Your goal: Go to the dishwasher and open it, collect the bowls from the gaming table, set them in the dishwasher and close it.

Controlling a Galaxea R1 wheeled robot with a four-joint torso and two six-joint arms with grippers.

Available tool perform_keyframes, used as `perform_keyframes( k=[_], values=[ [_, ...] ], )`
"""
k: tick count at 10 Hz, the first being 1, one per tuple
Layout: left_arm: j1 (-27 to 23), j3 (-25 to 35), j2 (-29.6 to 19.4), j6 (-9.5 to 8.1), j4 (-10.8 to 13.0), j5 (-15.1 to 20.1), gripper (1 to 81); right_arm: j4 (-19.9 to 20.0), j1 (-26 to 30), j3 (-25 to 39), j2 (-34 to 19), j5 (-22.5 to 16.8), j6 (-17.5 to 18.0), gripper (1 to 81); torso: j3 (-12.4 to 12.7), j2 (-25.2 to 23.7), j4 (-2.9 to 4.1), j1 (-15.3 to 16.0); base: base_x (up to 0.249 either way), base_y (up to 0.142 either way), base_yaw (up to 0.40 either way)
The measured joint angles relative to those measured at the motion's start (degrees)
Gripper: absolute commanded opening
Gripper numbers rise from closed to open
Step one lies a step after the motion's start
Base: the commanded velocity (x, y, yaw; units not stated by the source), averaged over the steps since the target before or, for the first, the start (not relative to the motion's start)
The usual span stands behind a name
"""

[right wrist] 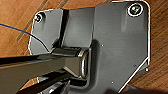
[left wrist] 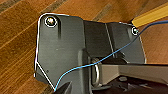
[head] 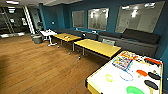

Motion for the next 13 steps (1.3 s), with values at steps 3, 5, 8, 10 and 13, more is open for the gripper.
perform_keyframes(
  k=[3, 5, 8, 10, 13],
  values=[
    [0.04, -0.05, 0.02, 0.00, 0.02, 0.01, 81.1, 0.00, -0.02, 0.00, 0.09, -0.02, 0.00, 81.1, 0.00, 0.00, 0.00, -0.02, 0.138, 0.068, 0.000],
    [0.06, -0.05, 0.16, 0.00, 0.02, 0.00, 81.1, 0.00, 0.02, 0.00, 0.09, 0.02, 0.00, 81.1, 0.00, 0.00, 0.00, 0.00, 0.137, 0.068, 0.000],
    [0.04, -0.05, 0.16, 0.00, 0.02, -0.02, 81.1, 0.00, -0.02, 0.00, 0.00, -0.02, 0.00, 81.1, 0.00, 0.00, 0.00, -0.02, 0.136, 0.068, 0.000],
    [0.01, -0.05, 0.06, 0.00, 0.02, -0.02, 81.1, 0.00, 0.06, 0.00, 0.17, 0.05, 0.00, 81.1, 0.00, 0.00, 0.00, 0.00, 0.131, 0.000, 0.000],
    [-0.13, -0.07, 0.17, -0.02, 0.04, -0.02, 81.1, 0.00, -0.02, -0.02, -0.09, -0.02, 0.00, 81.1, 0.00, 0.02, 0.00, 0.02, 0.071, 0.000, 0.000]
  ],
)
